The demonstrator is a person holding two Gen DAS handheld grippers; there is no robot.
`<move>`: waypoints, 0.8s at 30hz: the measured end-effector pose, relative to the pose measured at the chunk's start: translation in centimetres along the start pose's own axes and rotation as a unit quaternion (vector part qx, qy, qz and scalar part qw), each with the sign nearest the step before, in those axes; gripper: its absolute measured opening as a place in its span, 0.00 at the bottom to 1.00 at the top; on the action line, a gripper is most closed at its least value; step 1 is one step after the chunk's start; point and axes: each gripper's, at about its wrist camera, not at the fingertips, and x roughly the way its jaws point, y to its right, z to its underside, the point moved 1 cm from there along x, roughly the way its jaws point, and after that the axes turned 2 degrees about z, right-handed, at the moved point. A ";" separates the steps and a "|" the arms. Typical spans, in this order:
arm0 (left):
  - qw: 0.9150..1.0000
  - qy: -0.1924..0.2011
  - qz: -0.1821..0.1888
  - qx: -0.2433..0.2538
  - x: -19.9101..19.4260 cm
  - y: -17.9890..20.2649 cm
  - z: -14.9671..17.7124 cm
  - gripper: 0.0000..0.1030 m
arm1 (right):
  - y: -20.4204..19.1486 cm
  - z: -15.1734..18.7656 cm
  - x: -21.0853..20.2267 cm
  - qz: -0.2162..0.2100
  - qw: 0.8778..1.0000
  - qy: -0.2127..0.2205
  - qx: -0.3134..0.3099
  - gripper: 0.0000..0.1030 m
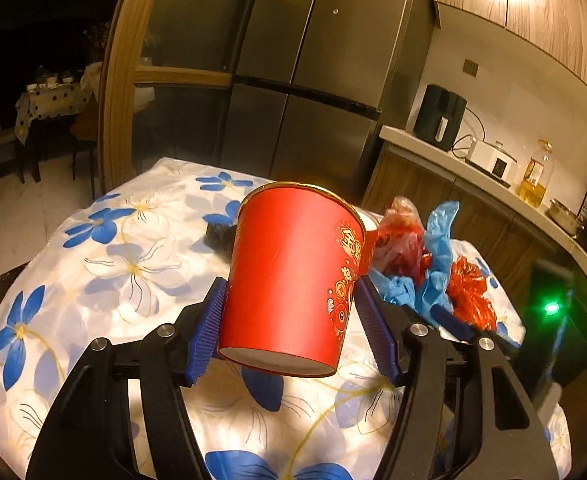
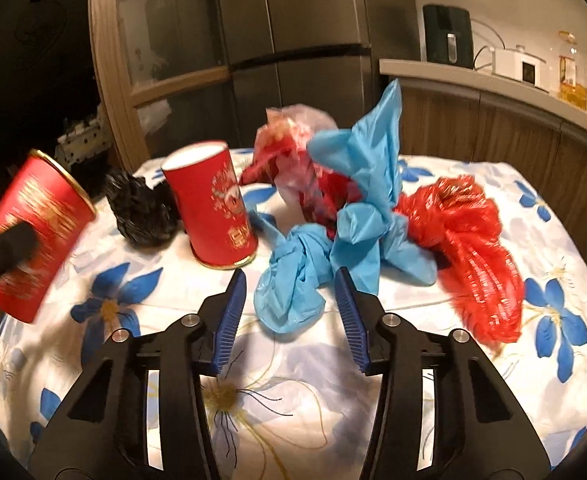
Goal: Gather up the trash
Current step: 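Grasp the red paper cup with the left tool while the right tool grasps the blue glove, then carry the red cup and blue glove over the black bin with both tools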
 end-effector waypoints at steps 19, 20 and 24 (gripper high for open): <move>1.000 0.013 -0.002 0.004 -0.6 0.6 -0.4 0.61 | 0.4 -0.1 -2.8 -0.047 0.999 0.006 -0.004 0.02; 1.000 0.016 -0.002 0.005 -0.8 0.8 -0.4 0.61 | 0.6 -0.1 -3.7 -0.052 0.999 0.012 -0.003 0.02; 1.000 0.024 -0.001 0.007 -1.5 1.5 -0.5 0.61 | 1.0 -0.5 -6.5 -0.072 0.997 0.032 0.000 0.02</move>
